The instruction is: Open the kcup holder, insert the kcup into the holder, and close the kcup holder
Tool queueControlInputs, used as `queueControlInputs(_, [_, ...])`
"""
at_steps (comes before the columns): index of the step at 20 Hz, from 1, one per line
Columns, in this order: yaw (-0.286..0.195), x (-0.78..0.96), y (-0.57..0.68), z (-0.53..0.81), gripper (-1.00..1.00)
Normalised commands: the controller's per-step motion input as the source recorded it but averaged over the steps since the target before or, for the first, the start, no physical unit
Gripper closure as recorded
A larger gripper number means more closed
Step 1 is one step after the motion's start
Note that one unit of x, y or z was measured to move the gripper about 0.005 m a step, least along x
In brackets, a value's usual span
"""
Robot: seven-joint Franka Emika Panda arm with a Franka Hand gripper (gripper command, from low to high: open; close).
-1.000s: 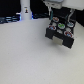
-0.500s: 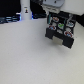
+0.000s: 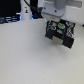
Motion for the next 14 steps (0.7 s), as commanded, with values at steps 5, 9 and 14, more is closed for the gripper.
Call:
queueControlInputs(5, [0.143,0.31,0.22,-0.2,-1.0])
queueControlInputs(9, [0.228,0.21,0.18,-0.14,-1.0])
queueControlInputs(14, [0.232,0.12,0.2,-0.19,-1.0])
